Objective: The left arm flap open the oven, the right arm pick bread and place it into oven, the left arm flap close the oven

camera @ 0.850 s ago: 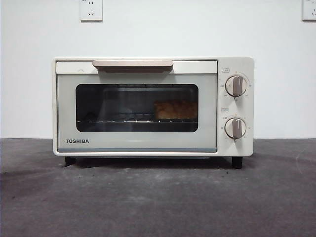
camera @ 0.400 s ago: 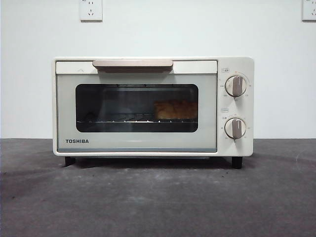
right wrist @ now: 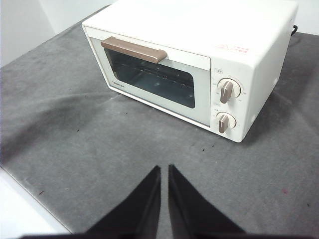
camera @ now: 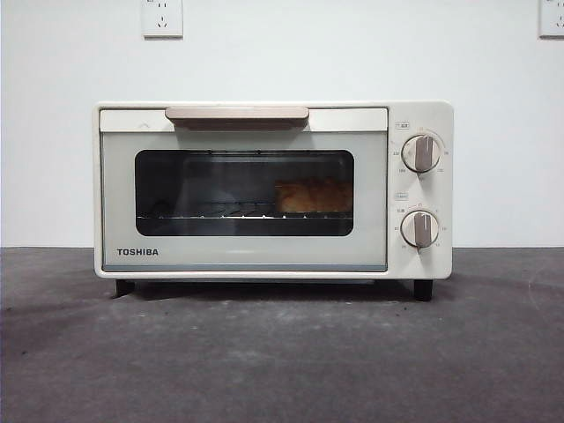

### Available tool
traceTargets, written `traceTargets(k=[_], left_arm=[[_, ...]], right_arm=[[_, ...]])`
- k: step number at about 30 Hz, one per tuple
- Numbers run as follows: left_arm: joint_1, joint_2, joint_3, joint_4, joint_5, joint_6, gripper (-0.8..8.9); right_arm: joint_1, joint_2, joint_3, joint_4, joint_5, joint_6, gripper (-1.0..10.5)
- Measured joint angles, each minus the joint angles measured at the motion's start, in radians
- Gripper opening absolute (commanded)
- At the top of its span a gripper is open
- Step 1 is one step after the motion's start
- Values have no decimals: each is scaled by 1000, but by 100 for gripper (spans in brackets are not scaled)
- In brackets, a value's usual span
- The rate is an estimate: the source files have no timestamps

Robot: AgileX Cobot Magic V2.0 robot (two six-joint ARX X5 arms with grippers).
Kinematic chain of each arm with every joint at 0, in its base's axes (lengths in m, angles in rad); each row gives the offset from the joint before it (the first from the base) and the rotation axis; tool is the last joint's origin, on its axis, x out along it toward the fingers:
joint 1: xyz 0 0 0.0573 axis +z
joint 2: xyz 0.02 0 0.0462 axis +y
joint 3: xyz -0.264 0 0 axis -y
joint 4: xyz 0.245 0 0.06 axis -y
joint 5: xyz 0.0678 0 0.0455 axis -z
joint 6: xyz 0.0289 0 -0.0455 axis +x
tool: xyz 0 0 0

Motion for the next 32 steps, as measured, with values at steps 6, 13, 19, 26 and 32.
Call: traceTargets(k=[6, 13, 19, 26, 32], left_arm=[[0, 0, 0, 0, 0, 0, 9], [0, 0, 0, 0, 0, 0, 9], [0, 0, 0, 0, 0, 0, 9], [0, -16, -37, 45, -2, 5, 9], [0, -108, -270, 302, -139, 101, 9]], right_arm=[[0, 0, 0, 87, 0, 0, 19], [0, 0, 0, 183, 0, 0, 19], [0, 0, 0, 203, 0, 0, 19], [0, 0, 0, 218, 0, 0, 19], [0, 0, 0, 224, 0, 0, 19]])
